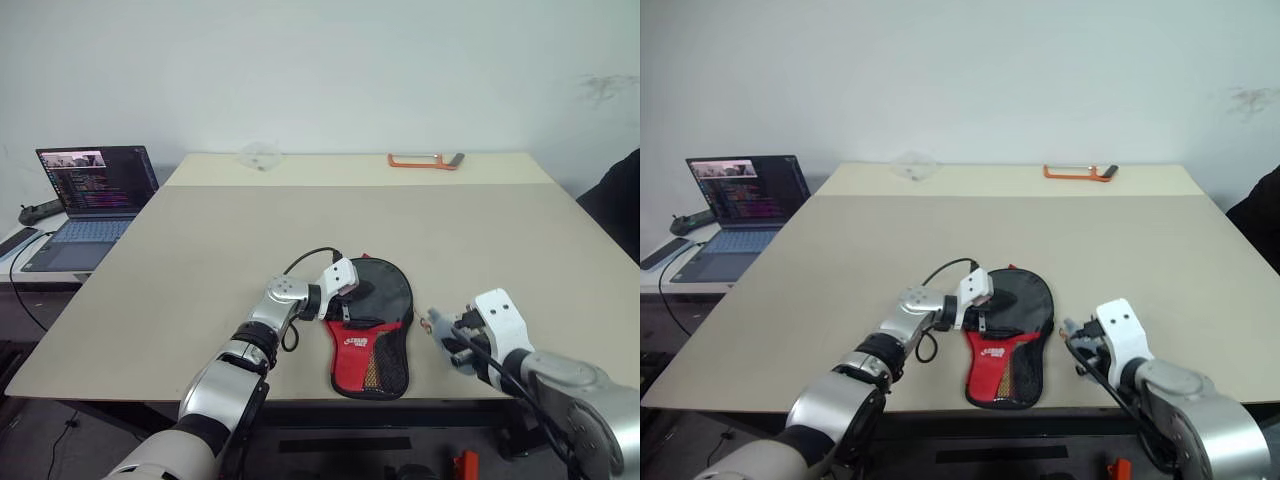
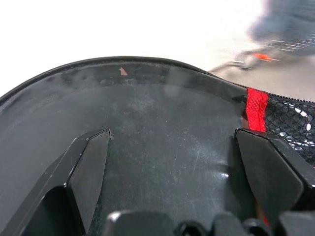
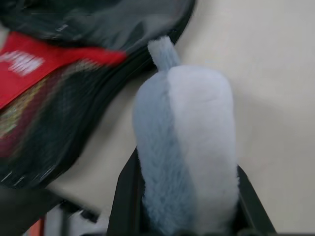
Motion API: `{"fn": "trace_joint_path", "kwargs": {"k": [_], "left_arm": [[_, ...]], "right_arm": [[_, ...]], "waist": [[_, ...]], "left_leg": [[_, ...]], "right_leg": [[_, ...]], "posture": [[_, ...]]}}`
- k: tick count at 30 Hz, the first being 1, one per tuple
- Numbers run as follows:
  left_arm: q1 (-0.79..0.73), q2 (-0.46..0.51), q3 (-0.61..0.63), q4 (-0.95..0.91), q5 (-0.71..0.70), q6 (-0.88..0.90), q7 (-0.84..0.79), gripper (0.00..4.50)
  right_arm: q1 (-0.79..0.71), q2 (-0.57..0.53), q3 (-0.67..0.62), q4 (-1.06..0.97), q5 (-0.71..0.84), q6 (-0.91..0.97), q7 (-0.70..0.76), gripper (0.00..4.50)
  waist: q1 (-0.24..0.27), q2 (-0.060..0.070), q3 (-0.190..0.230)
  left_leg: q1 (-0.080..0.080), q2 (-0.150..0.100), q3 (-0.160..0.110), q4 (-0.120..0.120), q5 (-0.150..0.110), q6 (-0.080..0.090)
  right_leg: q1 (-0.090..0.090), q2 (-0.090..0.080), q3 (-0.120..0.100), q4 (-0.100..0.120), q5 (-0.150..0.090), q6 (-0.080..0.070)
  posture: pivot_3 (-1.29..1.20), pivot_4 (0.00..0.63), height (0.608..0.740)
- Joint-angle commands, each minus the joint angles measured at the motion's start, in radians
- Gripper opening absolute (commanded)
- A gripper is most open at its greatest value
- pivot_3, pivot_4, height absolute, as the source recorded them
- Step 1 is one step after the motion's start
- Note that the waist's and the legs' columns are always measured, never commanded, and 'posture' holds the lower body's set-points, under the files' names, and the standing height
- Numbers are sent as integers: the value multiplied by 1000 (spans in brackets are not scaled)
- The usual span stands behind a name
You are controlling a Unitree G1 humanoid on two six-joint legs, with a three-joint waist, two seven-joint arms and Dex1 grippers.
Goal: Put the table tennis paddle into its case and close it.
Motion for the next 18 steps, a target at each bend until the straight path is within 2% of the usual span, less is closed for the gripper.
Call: {"fn": "trace_joint_path", "kwargs": {"k": [1,4,9,13,18], "left_arm": [[52,-11,-86,104,113,24,16,4435],[40,-32,-84,115,123,29,35,4435],[23,-58,-86,131,143,24,72,4435],[12,-88,-95,141,158,30,141,4435],[17,-105,-104,142,176,18,135,4435]], "right_arm": [[30,-28,-85,-54,157,7,-2,515],[88,-53,-147,-54,349,7,-76,515],[254,-142,-190,-54,762,-106,-346,515],[350,-294,-124,-54,1061,-270,-607,512],[455,-502,-126,-54,1334,-441,-793,511]], "waist": [[1,-1,0],[16,-2,1],[42,-2,1],[48,-6,1],[49,-7,1]], "left_leg": [[0,-1,0,0,0,0],[1,-1,-2,0,0,0],[-1,-3,-12,0,-1,0],[-2,-6,-13,0,-1,1],[-1,-6,-16,1,-1,2]], "right_leg": [[1,-1,0,0,0,0],[3,-2,-3,-1,0,1],[4,-7,-16,-4,-2,2],[4,-11,-17,-5,-3,3],[10,-13,-20,-10,-4,5]], "posture": [[0,150,740],[0,150,740],[0,150,740],[0,150,740],[0,150,740]]}}
